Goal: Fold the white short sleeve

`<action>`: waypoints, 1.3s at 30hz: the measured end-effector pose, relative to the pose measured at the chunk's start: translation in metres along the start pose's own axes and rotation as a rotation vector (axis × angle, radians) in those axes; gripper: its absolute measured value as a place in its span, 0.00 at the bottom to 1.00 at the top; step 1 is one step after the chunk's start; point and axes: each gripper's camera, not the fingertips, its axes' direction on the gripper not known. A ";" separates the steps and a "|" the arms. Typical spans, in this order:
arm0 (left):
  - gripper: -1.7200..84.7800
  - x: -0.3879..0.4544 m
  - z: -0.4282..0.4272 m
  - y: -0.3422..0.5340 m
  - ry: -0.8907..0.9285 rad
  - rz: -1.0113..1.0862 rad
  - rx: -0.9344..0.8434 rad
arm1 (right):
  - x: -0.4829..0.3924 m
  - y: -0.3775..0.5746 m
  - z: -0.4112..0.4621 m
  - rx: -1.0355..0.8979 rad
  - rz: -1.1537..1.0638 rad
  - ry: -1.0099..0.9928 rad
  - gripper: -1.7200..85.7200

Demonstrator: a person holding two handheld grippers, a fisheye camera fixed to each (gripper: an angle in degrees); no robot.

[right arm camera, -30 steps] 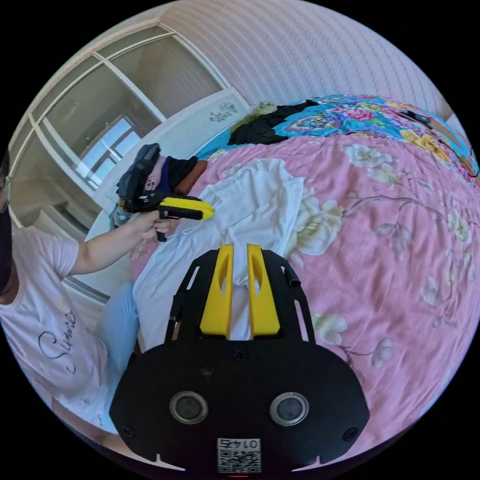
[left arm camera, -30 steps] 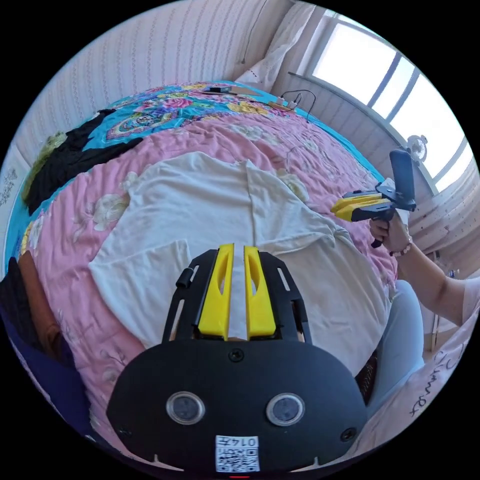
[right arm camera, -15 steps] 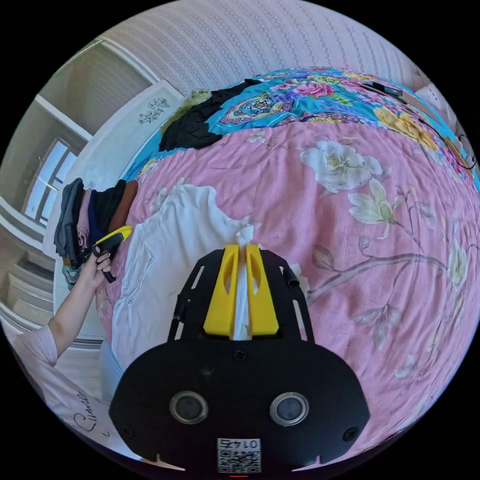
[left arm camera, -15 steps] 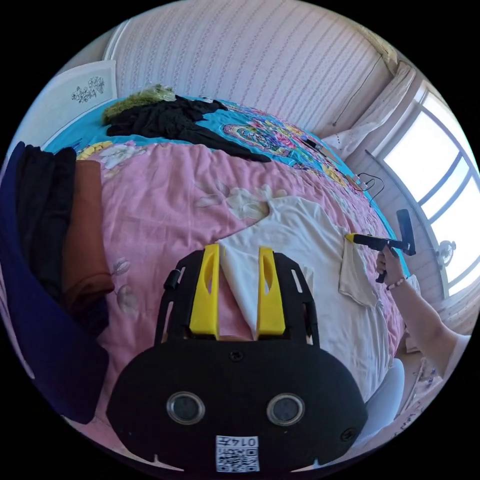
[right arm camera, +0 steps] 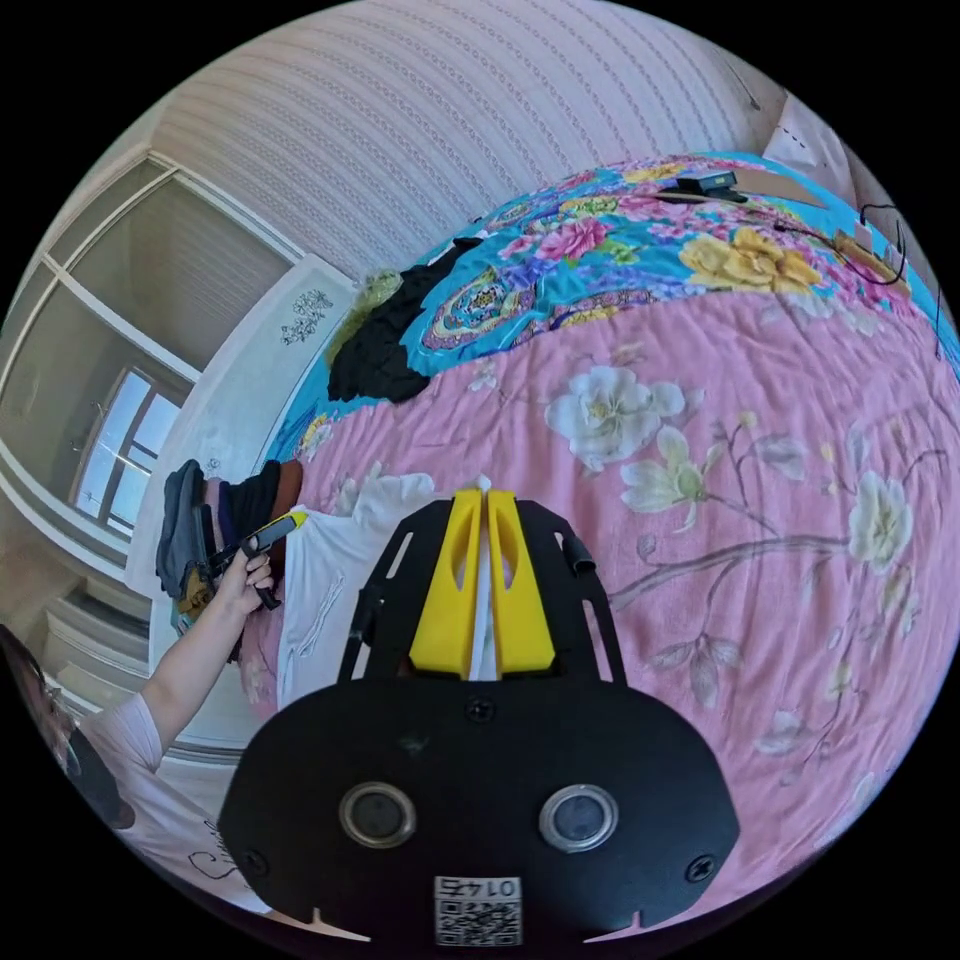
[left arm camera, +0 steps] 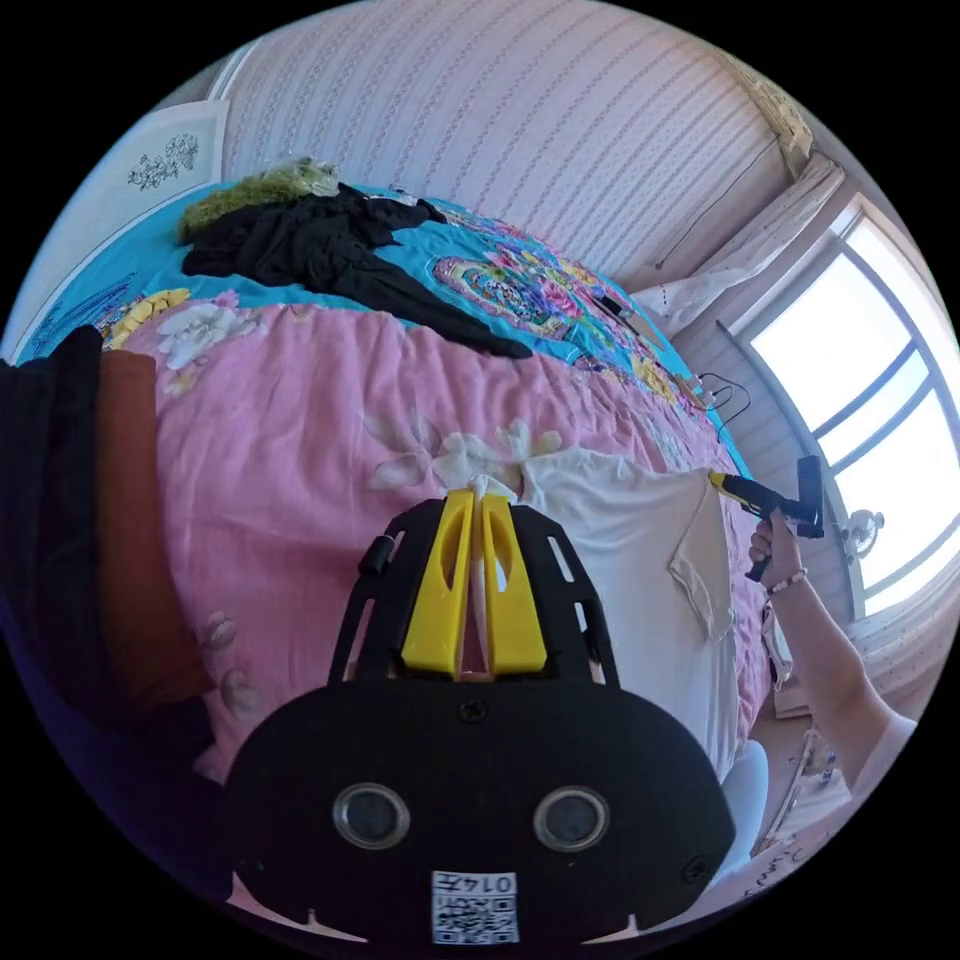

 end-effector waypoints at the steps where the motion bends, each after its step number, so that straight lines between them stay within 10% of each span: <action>1: 0.01 0.004 -0.009 -0.008 -0.017 -0.015 0.019 | -0.003 -0.008 -0.011 0.031 0.013 -0.009 0.02; 9: 0.01 0.042 -0.091 -0.016 -0.021 0.087 0.154 | -0.028 -0.021 -0.068 0.116 -0.075 -0.037 0.02; 20: 0.01 0.061 -0.155 0.234 -0.048 0.352 -0.103 | 0.034 0.217 -0.085 0.009 0.039 -0.308 0.02; 31: 0.02 0.057 -0.188 0.375 0.147 0.220 -0.089 | 0.052 0.353 -0.103 -0.014 0.158 -0.228 0.02; 39: 0.08 0.064 -0.195 0.440 -0.026 0.114 -0.204 | 0.056 0.378 -0.091 -0.161 0.123 -0.084 0.02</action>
